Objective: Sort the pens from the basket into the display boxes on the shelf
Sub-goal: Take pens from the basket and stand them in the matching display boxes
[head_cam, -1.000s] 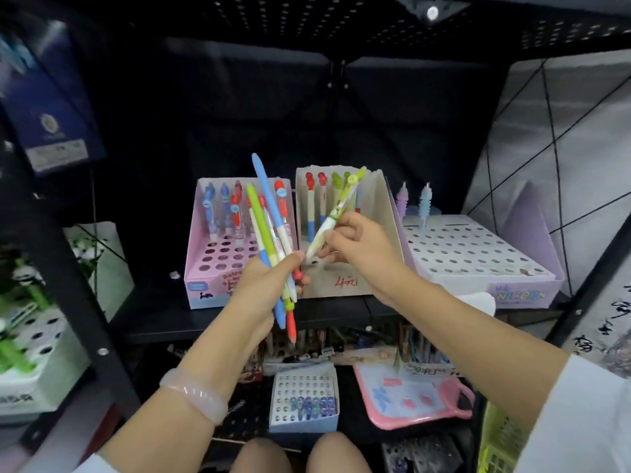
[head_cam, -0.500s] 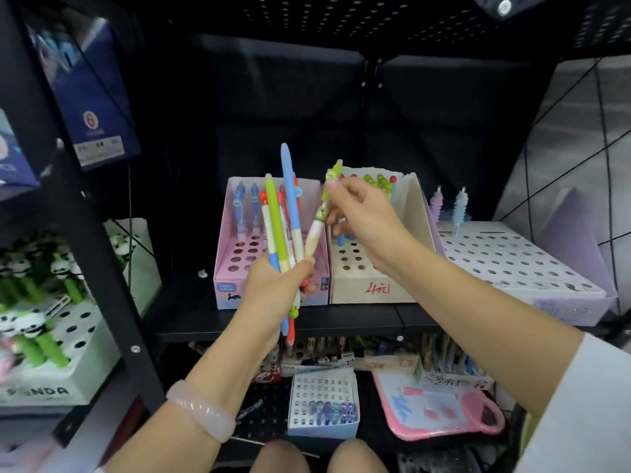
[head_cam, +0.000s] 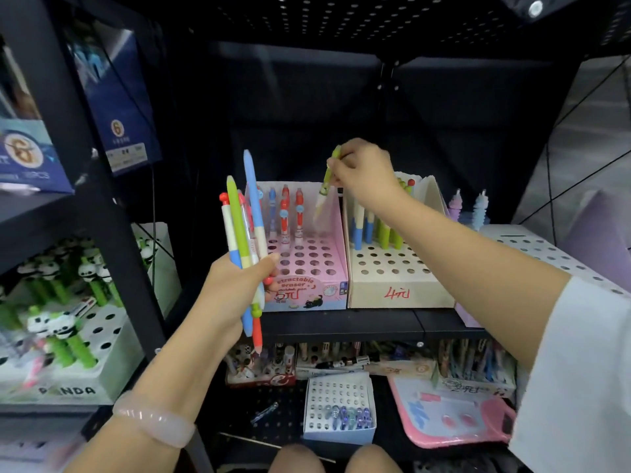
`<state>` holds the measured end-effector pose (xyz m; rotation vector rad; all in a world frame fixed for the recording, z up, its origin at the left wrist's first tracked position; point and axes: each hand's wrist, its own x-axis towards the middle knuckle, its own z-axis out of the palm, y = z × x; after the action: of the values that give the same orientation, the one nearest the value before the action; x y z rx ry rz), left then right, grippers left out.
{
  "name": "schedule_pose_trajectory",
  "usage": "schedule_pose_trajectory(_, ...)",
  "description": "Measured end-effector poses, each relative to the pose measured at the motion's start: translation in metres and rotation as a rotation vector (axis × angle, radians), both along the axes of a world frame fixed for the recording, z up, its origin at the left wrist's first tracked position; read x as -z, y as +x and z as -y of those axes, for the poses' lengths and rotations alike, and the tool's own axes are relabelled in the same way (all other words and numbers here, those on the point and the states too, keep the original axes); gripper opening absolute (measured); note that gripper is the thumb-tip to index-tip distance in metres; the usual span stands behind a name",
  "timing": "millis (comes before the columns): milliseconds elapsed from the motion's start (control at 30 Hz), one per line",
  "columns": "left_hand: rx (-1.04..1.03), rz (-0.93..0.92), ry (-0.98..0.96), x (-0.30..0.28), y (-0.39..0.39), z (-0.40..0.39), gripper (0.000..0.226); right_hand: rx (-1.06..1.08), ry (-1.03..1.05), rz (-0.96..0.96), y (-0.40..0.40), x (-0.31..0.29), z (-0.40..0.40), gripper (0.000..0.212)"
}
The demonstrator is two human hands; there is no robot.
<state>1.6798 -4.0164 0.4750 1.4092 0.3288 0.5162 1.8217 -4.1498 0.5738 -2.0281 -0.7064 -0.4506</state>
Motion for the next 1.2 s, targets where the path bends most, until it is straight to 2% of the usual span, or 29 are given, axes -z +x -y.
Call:
schedule_pose_trajectory(100, 0.01, -0.018, -0.032, 0.0, -0.001, -0.006, 0.007, 0.045, -0.161, -0.033, 0.006, 0.004, -0.016, 0.023)
schedule_pose_trajectory(200, 0.054, -0.032, -0.066, 0.003, -0.004, -0.009, 0.007, 0.098, -0.351, -0.013, 0.009, 0.012, -0.026, 0.026)
schedule_pose_trajectory(400, 0.104, -0.035, -0.08, 0.011, -0.005, -0.013, 0.01, 0.153, -0.534, -0.117, 0.016, 0.023, -0.037, 0.018)
schedule_pose_trajectory(533, 0.116, -0.026, -0.076, 0.011, -0.006, -0.014, 0.01, 0.233, -0.66, -0.095, 0.012, 0.034, -0.043, 0.014)
schedule_pose_trajectory(567, 0.117, -0.022, -0.069, 0.011, -0.007, -0.015, 0.01, 0.253, -0.621, -0.066, 0.012, 0.037, -0.042, 0.014)
schedule_pose_trajectory(633, 0.116, -0.017, -0.054, 0.011, -0.007, -0.015, 0.01, 0.249, -0.409, 0.002, 0.007, 0.036, -0.04, 0.012)
schedule_pose_trajectory(700, 0.12, -0.017, -0.042, 0.009, -0.006, -0.015, 0.011, 0.112, -0.175, 0.033, -0.003, 0.029, -0.038, 0.018)
schedule_pose_trajectory(733, 0.127, -0.019, -0.034, 0.008, -0.005, -0.014, 0.013, -0.011, -0.088, 0.001, -0.01, 0.024, -0.038, 0.016)
schedule_pose_trajectory(833, 0.153, -0.017, -0.01, 0.004, -0.004, -0.01, 0.017, -0.354, 0.08, -0.254, -0.032, 0.018, -0.037, 0.01)
schedule_pose_trajectory(967, 0.129, -0.017, 0.026, 0.002, -0.002, -0.001, 0.018, -0.459, 0.035, -0.396, -0.047, 0.025, -0.032, 0.015)
schedule_pose_trajectory(1100, 0.089, -0.028, 0.031, 0.004, 0.0, 0.007, 0.017, -0.451, 0.054, -0.42, -0.051, 0.028, -0.024, 0.002)
schedule_pose_trajectory(1200, 0.079, -0.018, 0.048, 0.004, 0.0, 0.013, 0.017, -0.421, 0.036, -0.423, -0.051, 0.03, -0.02, 0.016)
